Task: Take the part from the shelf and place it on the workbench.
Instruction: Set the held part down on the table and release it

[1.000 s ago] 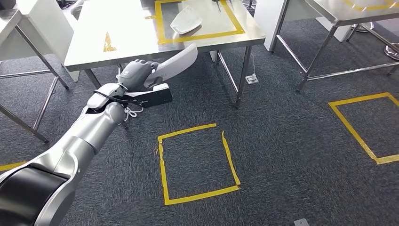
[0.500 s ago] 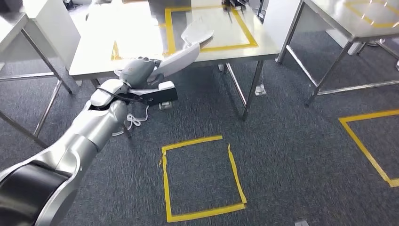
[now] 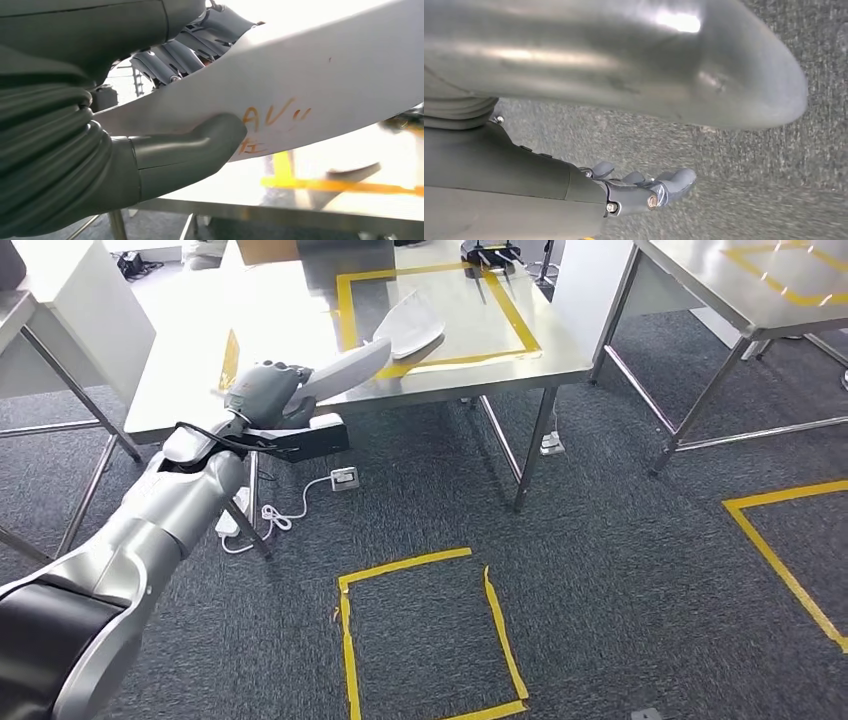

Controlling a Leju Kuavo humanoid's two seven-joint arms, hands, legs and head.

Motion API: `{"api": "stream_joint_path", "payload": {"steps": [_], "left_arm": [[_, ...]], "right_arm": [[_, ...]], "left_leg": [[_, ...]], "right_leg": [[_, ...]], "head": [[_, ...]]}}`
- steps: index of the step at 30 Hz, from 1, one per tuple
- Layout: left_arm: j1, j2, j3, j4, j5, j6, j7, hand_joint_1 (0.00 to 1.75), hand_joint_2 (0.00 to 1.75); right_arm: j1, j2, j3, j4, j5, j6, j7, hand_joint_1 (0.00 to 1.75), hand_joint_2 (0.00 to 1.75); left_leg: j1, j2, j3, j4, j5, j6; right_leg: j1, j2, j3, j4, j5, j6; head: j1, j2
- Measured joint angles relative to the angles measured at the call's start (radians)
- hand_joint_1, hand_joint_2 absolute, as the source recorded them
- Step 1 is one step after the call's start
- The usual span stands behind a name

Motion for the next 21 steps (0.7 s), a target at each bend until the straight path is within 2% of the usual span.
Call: {"api": "stream_joint_path", "payload": {"steps": [1,3,4,5,6,8,9,10,11,12,13,15,16,18,19,21], "left_arm": [[-0.001,0.007,0.000,0.002,-0.001,0.001,0.000,1.75,1.75],[-0.003,0.018,0.000,0.002,-0.001,0.003,0.002,1.75,1.75],[-0.004,0.023,0.000,0.002,-0.002,0.004,0.002,1.75,1.75],[-0.004,0.027,0.000,0.002,-0.002,0.006,0.000,1.75,1.75],[-0.003,0.030,0.000,0.002,-0.004,0.007,-0.003,1.75,1.75],[0.004,0.031,0.000,0.003,-0.010,0.009,-0.007,1.75,1.75],[0.009,0.030,0.000,0.003,-0.013,0.009,-0.008,1.75,1.75],[0.014,0.029,0.000,0.003,-0.016,0.009,-0.007,1.75,1.75],[0.016,0.027,0.000,0.004,-0.018,0.010,-0.006,1.75,1.75],[0.017,0.024,0.000,0.004,-0.020,0.010,-0.006,1.75,1.75],[0.017,0.021,0.000,0.005,-0.022,0.010,-0.005,1.75,1.75],[0.016,0.012,0.000,0.007,-0.025,0.009,-0.004,1.75,1.75],[0.015,0.008,0.000,0.008,-0.027,0.009,-0.004,1.75,1.75],[0.010,0.001,0.000,0.009,-0.030,0.008,-0.004,1.75,1.75],[0.006,-0.001,0.000,0.009,-0.030,0.008,-0.004,1.75,1.75],[0.002,-0.004,0.000,0.009,-0.031,0.008,-0.006,1.75,1.75]], "right_arm": [[0.000,0.000,0.000,0.000,0.002,0.000,-0.001,0.00,0.00],[-0.001,0.000,-0.001,0.000,0.005,0.000,-0.005,0.00,0.00],[-0.002,0.000,-0.001,0.000,0.007,0.001,-0.006,0.00,0.00],[-0.004,0.000,-0.001,0.000,0.007,0.001,-0.007,0.00,0.00],[-0.005,0.000,-0.001,0.000,0.008,0.002,-0.008,0.00,0.00],[-0.006,0.000,-0.002,0.000,0.007,0.003,-0.007,0.00,0.00],[-0.005,0.000,-0.004,0.000,0.006,0.003,-0.007,0.00,0.00],[-0.005,0.000,-0.005,0.000,0.005,0.004,-0.006,0.00,0.00],[-0.005,0.000,-0.006,0.000,0.004,0.004,-0.004,0.00,0.00],[-0.005,0.000,-0.007,0.000,0.003,0.004,-0.003,0.00,0.00],[-0.004,0.000,-0.008,0.000,0.002,0.004,-0.001,0.00,0.00],[-0.004,0.000,-0.010,0.000,0.000,0.003,0.003,0.00,0.00],[-0.003,0.001,-0.012,0.000,-0.001,0.003,0.005,0.00,0.00],[-0.004,0.003,-0.016,0.000,-0.004,0.002,0.006,0.00,0.00],[-0.004,0.004,-0.018,0.000,-0.004,0.002,0.006,0.00,0.00],[-0.006,0.005,-0.021,0.000,-0.004,0.002,0.006,0.00,0.00]], "left_leg": [[-0.001,-0.001,0.006,-0.015,0.007,0.006],[0.000,-0.006,0.028,-0.016,-0.004,0.022],[0.001,-0.008,0.040,-0.018,-0.010,0.030],[0.002,-0.009,0.052,-0.018,-0.017,0.036],[0.001,-0.011,0.062,-0.017,-0.027,0.040],[-0.002,-0.016,0.084,-0.017,-0.049,0.045],[-0.004,-0.018,0.097,-0.016,-0.061,0.046],[-0.005,-0.020,0.112,-0.014,-0.075,0.047],[-0.006,-0.021,0.129,-0.011,-0.090,0.046],[-0.007,-0.021,0.146,-0.009,-0.105,0.045],[-0.009,-0.021,0.163,-0.005,-0.121,0.043],[-0.014,-0.024,0.187,0.001,-0.152,0.035],[-0.016,-0.026,0.197,0.010,-0.162,0.030],[-0.017,-0.026,0.206,0.035,-0.174,0.021],[-0.017,-0.023,0.201,0.063,-0.176,0.016],[-0.013,-0.016,0.149,0.152,-0.195,0.005]], "right_leg": [[0.002,0.000,0.009,0.002,-0.003,0.007],[0.002,-0.002,0.015,0.020,0.004,0.017],[0.001,-0.003,0.002,0.053,0.010,0.020],[0.000,-0.006,-0.025,0.101,0.008,0.022],[0.000,-0.008,-0.066,0.163,-0.004,0.024],[0.003,-0.009,-0.157,0.265,-0.065,0.027],[0.005,-0.009,-0.191,0.284,-0.097,0.027],[0.007,-0.009,-0.210,0.272,-0.113,0.024],[0.009,-0.009,-0.216,0.234,-0.102,0.020],[0.011,-0.009,-0.214,0.178,-0.059,0.015],[0.015,-0.009,-0.210,0.115,0.002,0.009],[0.021,-0.009,-0.196,0.041,0.090,-0.001],[0.022,-0.008,-0.190,0.028,0.108,-0.004],[0.017,-0.007,-0.164,0.027,0.119,-0.014],[0.015,-0.008,-0.153,0.027,0.121,-0.020],[0.014,-0.009,-0.133,0.027,0.113,-0.030]], "head": [[0.001,0.000],[0.002,0.000],[0.003,0.000],[0.003,0.000],[0.004,0.000],[0.005,0.000],[0.005,0.000],[0.005,0.000],[0.006,0.000],[0.006,0.000],[0.006,0.000],[0.007,0.000],[0.007,0.000],[0.006,0.000],[0.006,0.000],[0.005,0.000]]}}
